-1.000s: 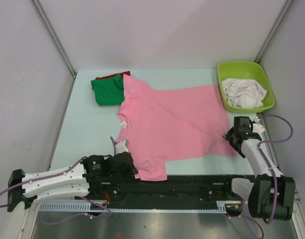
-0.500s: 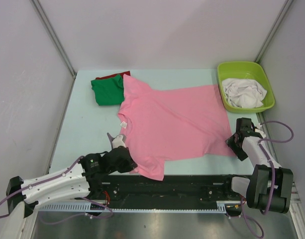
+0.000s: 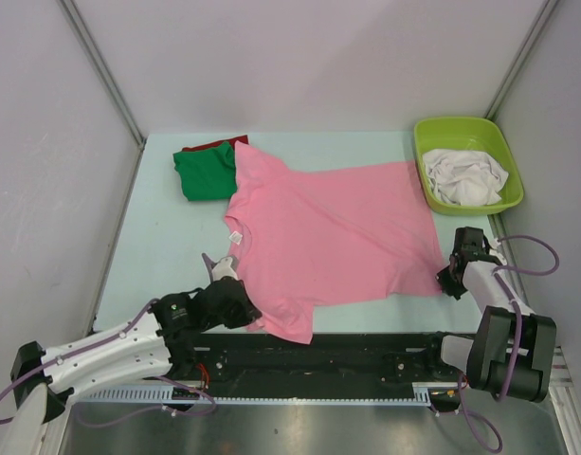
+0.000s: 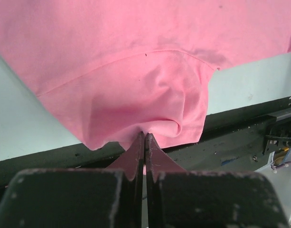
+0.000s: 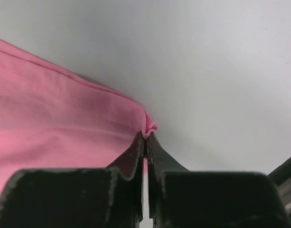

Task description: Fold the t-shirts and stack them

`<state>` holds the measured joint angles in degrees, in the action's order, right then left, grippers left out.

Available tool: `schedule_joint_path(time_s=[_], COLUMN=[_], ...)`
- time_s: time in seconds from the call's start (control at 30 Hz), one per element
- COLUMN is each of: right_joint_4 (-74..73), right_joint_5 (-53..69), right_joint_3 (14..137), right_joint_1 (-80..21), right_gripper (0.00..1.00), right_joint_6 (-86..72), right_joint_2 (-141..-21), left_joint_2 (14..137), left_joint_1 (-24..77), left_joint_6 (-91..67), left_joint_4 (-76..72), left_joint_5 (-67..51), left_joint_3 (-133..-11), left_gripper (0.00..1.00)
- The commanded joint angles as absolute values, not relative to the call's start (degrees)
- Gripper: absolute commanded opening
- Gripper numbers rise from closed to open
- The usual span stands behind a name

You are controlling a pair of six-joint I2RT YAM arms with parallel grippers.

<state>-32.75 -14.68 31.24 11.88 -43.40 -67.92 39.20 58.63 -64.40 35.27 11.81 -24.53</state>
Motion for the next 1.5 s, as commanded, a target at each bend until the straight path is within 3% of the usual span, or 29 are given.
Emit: schedule_joint_path(time_s=[0.0, 0.33, 0.8, 1.23, 1.47], right_joint_4=[-29.88, -29.97, -25.23, -16.89, -13.19], right_joint_5=[-11.87, -5.54, 1.23, 0.18, -1.84], right_joint_3=[29.36, 31.46, 35.86, 40.87, 42.54], right_joint_1=[13.88, 13.98, 13.36, 9.32, 9.23], right_gripper=[0.00, 0.00, 0.00, 0.00, 0.00], right_joint_6=[-42.10, -38.68, -33.84, -36.03, -36.74], right_joint_2=[-68.82, -56.35, -52.73, -64.33, -71.89], left_joint_2=[37.71, 38.67, 43.76, 50.88, 59.49], left_joint_1=[57.40, 55.55, 46.68, 34.99, 32.26], left_joint_6=[-63.28, -60.92, -54.06, -48.17, -44.74], left_joint_4=[36.03, 38.14, 35.95, 28.14, 25.93], left_joint_5=[12.39, 16.08, 17.58, 10.99, 8.70], left_joint_3=[-25.05, -30.58, -40.25, -43.50, -51.84], left_gripper=[0.00, 0.00, 0.00, 0.00, 0.00])
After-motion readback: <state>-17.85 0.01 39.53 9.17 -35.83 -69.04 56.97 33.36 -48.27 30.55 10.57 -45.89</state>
